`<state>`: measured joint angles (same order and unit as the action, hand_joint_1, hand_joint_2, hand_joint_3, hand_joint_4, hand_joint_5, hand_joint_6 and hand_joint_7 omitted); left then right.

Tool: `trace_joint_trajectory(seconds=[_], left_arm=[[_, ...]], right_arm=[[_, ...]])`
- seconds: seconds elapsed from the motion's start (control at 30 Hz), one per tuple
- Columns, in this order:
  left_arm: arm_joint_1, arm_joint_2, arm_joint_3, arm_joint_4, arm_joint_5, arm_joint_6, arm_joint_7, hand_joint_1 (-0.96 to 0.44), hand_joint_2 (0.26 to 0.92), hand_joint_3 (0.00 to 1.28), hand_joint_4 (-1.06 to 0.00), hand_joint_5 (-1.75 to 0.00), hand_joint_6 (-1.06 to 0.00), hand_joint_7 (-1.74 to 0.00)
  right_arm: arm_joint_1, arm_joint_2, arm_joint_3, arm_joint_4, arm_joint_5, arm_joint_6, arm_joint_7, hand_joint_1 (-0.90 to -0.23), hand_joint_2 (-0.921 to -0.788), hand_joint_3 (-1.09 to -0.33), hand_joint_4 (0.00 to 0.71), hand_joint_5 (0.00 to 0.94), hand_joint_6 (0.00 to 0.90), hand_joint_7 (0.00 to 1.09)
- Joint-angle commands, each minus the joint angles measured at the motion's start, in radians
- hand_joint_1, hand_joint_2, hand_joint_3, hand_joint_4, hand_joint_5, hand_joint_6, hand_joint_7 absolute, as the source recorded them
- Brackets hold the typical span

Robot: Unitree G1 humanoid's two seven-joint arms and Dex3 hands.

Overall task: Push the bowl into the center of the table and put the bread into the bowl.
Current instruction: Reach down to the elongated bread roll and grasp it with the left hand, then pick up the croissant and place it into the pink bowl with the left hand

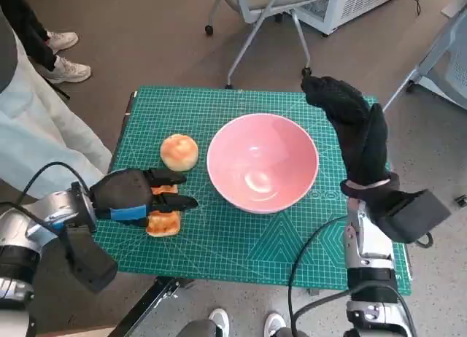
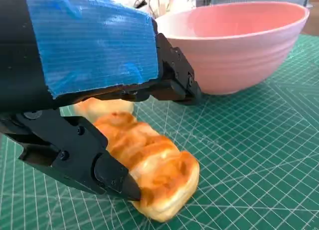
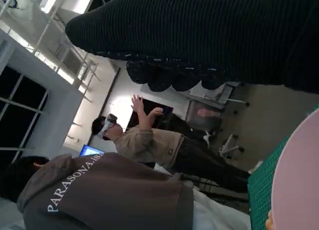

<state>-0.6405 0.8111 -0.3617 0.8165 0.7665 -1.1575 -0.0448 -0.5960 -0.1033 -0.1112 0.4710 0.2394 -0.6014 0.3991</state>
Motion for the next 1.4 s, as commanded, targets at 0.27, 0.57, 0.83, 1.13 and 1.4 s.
trace_joint_trajectory(seconds=[0.27, 0.57, 0.83, 1.13, 1.4], left_arm=[[-0.019, -0.02, -0.061, 0.062, -0.098, 0.044, -0.198, -0.03, 0.915, 0.1, -0.69, -0.98, -0.61, -1.15], [-0.008, -0.013, -0.057, 0.027, -0.145, 0.08, -0.271, 0.0, 0.92, 0.07, -0.64, -1.21, -0.67, -1.12], [0.007, 0.006, -0.035, -0.026, -0.195, 0.148, -0.338, 0.0, 0.92, 0.07, -0.61, -1.24, -0.71, -1.09], [0.028, 0.015, -0.007, -0.071, -0.256, 0.179, -0.38, 0.0, 0.921, 0.07, -0.6, -1.23, -0.71, -1.1], [0.035, 0.032, 0.031, -0.131, -0.32, 0.196, -0.417, 0.0, 0.92, 0.07, -0.61, -1.22, -0.7, -1.11]], right_arm=[[0.02, 0.007, -0.002, 0.015, 0.011, 0.002, 0.008, -0.689, -0.921, -0.739, 0.21, 0.002, 0.078, 0.56], [0.019, 0.006, -0.004, 0.018, 0.012, 0.0, 0.01, -0.687, -0.921, -0.739, 0.21, 0.002, 0.08, 0.56], [0.014, 0.016, -0.003, 0.036, 0.022, -0.005, 0.016, -0.688, -0.921, -0.738, 0.211, 0.002, 0.081, 0.55], [0.013, 0.017, -0.003, 0.037, 0.033, -0.005, 0.025, -0.689, -0.921, -0.737, 0.211, 0.001, 0.084, 0.55], [0.01, 0.016, -0.006, 0.051, 0.04, -0.009, 0.035, -0.69, -0.921, -0.736, 0.209, 0.001, 0.085, 0.55]])
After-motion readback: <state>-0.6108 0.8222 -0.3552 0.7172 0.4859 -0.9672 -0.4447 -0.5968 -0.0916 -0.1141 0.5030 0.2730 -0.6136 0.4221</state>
